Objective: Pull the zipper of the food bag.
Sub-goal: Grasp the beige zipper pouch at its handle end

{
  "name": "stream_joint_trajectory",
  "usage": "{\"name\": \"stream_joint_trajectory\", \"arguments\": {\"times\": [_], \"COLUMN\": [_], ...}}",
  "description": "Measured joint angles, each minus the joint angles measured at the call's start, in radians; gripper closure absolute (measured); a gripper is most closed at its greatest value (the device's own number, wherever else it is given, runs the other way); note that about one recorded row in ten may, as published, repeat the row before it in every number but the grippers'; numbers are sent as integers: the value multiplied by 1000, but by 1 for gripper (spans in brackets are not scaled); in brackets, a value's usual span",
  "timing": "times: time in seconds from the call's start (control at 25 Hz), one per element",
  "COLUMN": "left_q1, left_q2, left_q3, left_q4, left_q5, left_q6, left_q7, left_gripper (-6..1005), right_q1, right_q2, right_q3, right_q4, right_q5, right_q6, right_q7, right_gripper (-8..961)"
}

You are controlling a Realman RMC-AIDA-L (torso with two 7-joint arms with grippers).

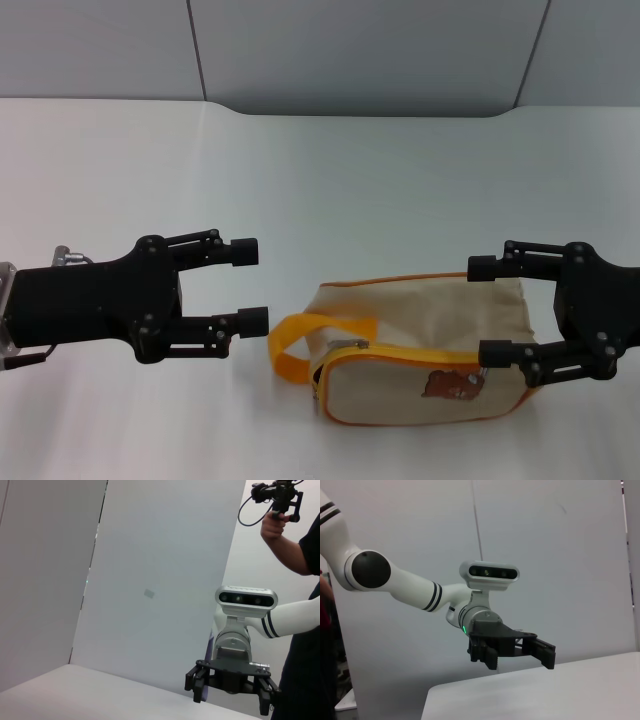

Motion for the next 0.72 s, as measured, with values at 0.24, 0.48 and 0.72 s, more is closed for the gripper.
{"name": "stream_joint_trajectory", "arguments": {"times": [0.24, 0.48, 0.72], "left_q1": [-3, -3, 13], "left_q2": [0, -1, -43], "left_q3": [0, 17, 169], "left_q4": [1, 1, -13], "left_q5": [0, -1, 33], "left_q6": [3, 2, -173], "left_q7": [4, 6, 28], "left_gripper": [194, 201, 209], "right_q1": [0, 0, -7], "right_q2": [0, 0, 0], "right_q3": [-1, 1, 5], "right_q4": [2, 4, 3], "right_q5": [-1, -1, -2], "right_q6": [-2, -2, 5], "right_q7": [-14, -22, -23], "right_gripper": [113, 113, 113]}}
